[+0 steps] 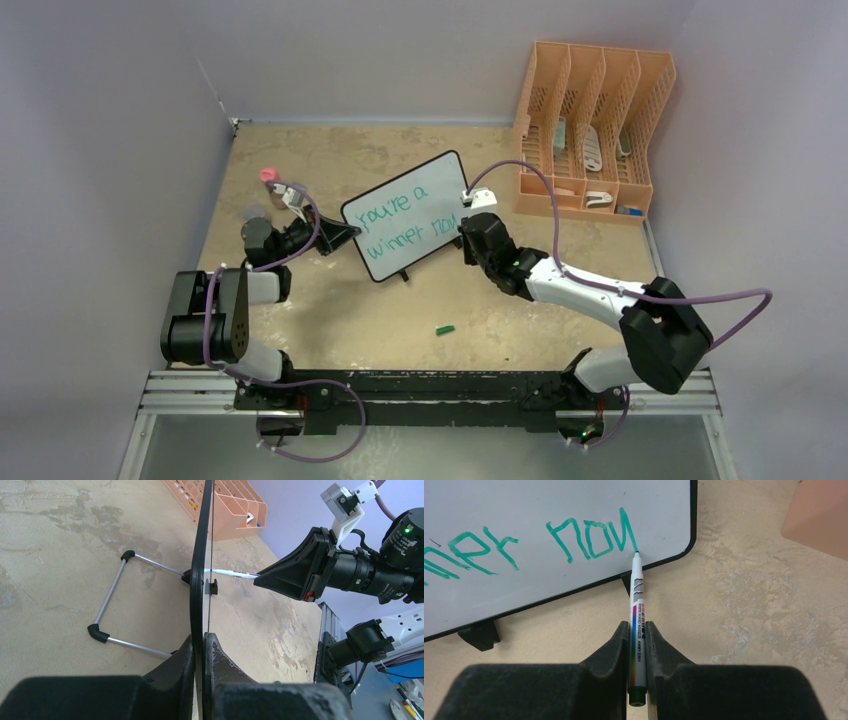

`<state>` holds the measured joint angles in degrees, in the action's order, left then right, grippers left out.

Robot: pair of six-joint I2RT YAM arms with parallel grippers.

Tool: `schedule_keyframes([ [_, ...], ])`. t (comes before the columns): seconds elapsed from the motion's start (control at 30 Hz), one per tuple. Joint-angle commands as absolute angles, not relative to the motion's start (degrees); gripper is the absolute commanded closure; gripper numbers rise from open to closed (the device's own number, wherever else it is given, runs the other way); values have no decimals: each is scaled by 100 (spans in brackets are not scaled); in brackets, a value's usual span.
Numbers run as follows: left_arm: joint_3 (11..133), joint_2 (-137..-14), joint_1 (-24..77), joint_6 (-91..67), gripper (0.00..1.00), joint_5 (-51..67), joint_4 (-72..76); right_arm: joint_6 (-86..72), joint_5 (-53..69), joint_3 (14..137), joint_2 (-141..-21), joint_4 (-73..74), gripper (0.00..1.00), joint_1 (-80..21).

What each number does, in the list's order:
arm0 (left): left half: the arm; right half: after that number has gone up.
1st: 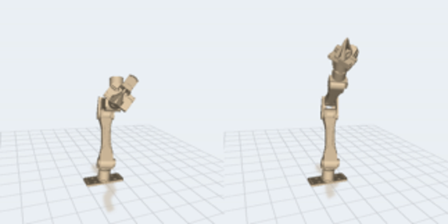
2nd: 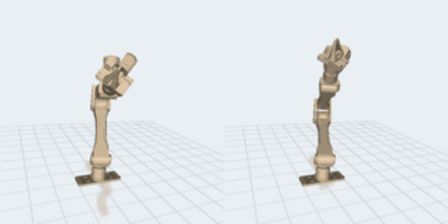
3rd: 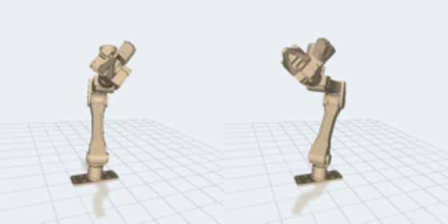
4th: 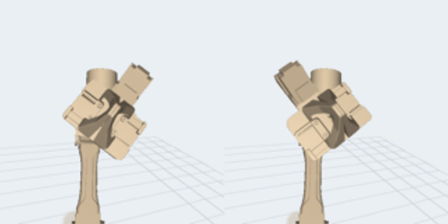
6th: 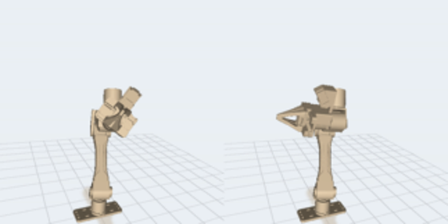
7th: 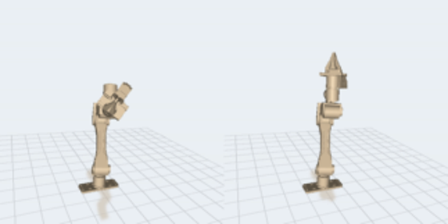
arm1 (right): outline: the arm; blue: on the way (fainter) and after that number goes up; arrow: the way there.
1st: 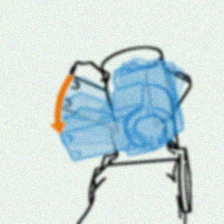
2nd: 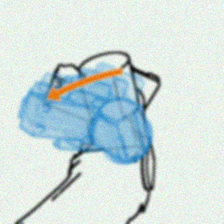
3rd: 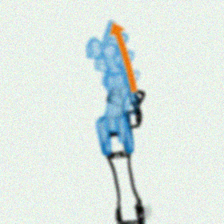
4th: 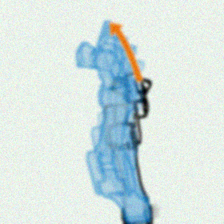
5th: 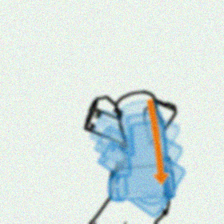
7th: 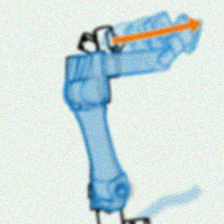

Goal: Write a sentence on the whiteboard

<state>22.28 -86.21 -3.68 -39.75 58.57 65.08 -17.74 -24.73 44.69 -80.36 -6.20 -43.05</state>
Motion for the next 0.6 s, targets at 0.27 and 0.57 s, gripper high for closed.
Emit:
schedule_keyframes([
  [0.27, 2355, -8552, -395, -3806, 100, 5886, 6649, -1622, -2661, 4813, -8084, -930, 100, -4233],
  [0.57, 2351, -8543, -396, -3810, 100, 5880, 6644, -1493, -2709, 5018, -8124, -1031, 100, -4164],
])
